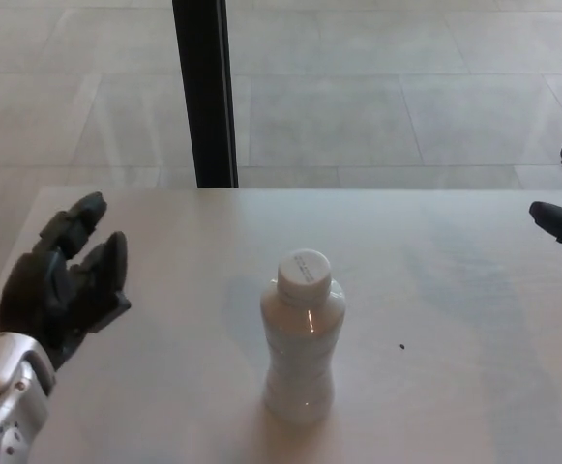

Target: The robot uses its left hand to to lift the bottle kept on the middle of the desk and tilts it towards its right hand. It then uses its right hand to rotate its cap to open it and places the bottle and cap back on the desk

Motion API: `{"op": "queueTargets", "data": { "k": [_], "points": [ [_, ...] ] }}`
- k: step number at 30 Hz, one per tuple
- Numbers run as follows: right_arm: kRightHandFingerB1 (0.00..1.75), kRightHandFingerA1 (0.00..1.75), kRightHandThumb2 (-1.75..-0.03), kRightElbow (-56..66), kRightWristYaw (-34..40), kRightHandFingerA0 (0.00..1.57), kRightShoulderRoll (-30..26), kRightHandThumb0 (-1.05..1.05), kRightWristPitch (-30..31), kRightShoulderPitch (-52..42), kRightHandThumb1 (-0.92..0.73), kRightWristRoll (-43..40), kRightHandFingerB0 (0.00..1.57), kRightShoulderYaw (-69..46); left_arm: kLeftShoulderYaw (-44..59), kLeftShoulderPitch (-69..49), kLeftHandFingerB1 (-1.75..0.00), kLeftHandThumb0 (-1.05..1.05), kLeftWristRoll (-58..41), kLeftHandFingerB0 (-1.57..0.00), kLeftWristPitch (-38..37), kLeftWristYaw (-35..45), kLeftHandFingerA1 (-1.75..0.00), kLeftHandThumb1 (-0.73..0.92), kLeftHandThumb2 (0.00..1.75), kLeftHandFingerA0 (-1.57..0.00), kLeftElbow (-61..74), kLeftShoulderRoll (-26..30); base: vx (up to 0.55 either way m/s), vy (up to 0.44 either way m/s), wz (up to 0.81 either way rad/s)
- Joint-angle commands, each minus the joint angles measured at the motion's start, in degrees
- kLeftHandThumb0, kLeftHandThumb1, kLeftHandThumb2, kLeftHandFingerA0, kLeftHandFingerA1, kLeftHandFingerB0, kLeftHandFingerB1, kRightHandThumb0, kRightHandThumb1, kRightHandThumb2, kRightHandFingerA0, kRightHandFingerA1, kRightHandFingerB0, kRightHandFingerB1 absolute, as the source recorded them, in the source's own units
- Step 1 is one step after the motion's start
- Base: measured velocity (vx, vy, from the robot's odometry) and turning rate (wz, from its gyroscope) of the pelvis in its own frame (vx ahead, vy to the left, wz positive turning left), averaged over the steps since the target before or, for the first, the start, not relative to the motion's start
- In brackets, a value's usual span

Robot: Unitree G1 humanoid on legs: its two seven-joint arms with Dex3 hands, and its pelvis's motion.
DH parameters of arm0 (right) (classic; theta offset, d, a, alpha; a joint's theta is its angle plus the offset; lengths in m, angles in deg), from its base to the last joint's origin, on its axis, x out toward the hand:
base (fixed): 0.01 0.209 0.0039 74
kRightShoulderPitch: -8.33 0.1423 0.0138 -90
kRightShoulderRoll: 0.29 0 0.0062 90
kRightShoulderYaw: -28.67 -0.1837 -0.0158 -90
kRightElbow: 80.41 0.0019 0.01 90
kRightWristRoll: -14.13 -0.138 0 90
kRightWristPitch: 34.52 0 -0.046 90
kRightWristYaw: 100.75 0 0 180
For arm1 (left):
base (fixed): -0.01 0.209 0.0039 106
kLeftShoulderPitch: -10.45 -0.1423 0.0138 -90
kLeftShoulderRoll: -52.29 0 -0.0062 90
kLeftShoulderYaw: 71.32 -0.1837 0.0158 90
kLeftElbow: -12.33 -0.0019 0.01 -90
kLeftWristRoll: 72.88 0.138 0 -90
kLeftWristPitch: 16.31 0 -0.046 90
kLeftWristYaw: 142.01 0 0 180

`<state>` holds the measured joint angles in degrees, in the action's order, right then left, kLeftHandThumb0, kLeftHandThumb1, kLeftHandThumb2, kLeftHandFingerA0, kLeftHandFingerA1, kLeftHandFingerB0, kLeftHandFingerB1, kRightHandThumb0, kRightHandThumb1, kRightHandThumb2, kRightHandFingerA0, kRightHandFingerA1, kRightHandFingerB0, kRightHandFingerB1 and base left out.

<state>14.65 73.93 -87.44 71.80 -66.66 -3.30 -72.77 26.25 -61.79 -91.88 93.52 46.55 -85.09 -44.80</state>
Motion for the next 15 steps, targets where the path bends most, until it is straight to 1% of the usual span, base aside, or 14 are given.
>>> {"op": "queueTargets", "data": {
  "k": [1, 2, 3, 5, 7, 11, 12, 13, 15],
  "points": [
    [0.32, 0.47, -0.67, -1.0, -0.11, 0.35, 0.64, -0.76, -0.06, 0.08, -0.87, 1.23, 0.28, 0.7, -2.48, -0.65, 0.0, -0.95, 1.45, 0.0, -0.79, 2.87, -0.12, 0.55, 0.92, 0.0, -1.07, -0.41, 0.0, 0.0, 0.0],
    [0.39, 0.51, -0.81, -1.04, 0.25, 0.34, 1.01, -0.82, 0.3, -0.02, -0.72, 1.52, 0.26, 1.11, -5.34, -1.44, 0.0, -0.94, 3.0, 0.0, -0.49, 3.62, -0.14, 0.52, 0.89, 0.0, 0.21, -0.41, 0.0, 0.0, 0.0],
    [0.32, 0.47, -0.66, -1.04, 0.53, 0.38, 1.22, -0.75, 0.27, -0.09, -0.87, 2.07, 0.3, 1.58, -6.97, -1.81, 0.0, -0.95, 3.94, 0.0, -0.92, 3.73, -0.15, 0.52, 0.89, 0.0, 0.57, -0.55, 0.0, 0.0, 0.0],
    [0.33, 0.49, -0.66, -1.18, 0.75, 0.39, 1.77, -0.75, -0.03, -0.19, -0.86, 2.43, 0.32, 1.98, -9.36, -1.97, 0.0, -0.95, 4.54, 0.0, -0.74, 4.37, -0.15, 0.52, 0.89, 0.0, 0.96, -0.5, 0.0, 0.0, 0.0],
    [0.33, 0.49, -0.66, -1.37, 0.96, 0.41, 2.31, -0.74, 0.14, -0.1, -0.85, 2.67, 0.33, 2.07, -11.03, -2.27, 0.0, -0.97, 5.64, 0.0, -2.34, 5.22, -0.16, 0.54, 0.92, 0.0, 0.27, -0.01, 0.0, 0.0, 0.0],
    [0.33, 0.53, -0.66, -1.56, 0.78, 0.42, 2.78, -0.77, -0.36, -0.33, -0.85, 3.29, 0.35, 2.28, -14.25, -3.18, 0.0, -1.0, 8.48, 0.0, -2.14, 5.87, -0.14, 0.57, 0.98, 0.0, 0.9, 2.18, 0.0, 0.0, 0.0],
    [0.33, 0.53, -0.66, -1.49, 0.77, 0.42, 2.88, -0.77, -0.47, -0.47, -0.85, 3.42, 0.35, 2.3, -15.48, -3.48, 0.0, -1.0, 9.52, 0.0, -1.69, 6.35, -0.14, 0.57, 0.98, 0.0, 1.32, 3.04, 0.0, 0.0, 0.0],
    [0.34, 0.53, -0.66, -1.97, 1.02, 0.42, 3.19, -0.75, -0.68, -0.52, -0.85, 3.48, 0.35, 2.05, -18.15, -3.84, 0.0, -0.98, 11.63, 0.0, -0.75, 7.45, -0.17, 0.52, 1.01, 0.0, 2.19, 5.21, 0.0, 0.0, 0.0],
    [0.34, 0.53, -0.66, -1.98, 1.27, 0.42, 3.54, -0.75, -0.51, -0.56, -0.85, 3.57, 0.35, 1.9, -20.77, -4.22, 0.0, -0.99, 13.62, 0.0, -1.81, 8.88, -0.17, 0.53, 1.02, 0.0, 2.78, 7.72, 0.0, 0.0, 0.0]
  ]
}}
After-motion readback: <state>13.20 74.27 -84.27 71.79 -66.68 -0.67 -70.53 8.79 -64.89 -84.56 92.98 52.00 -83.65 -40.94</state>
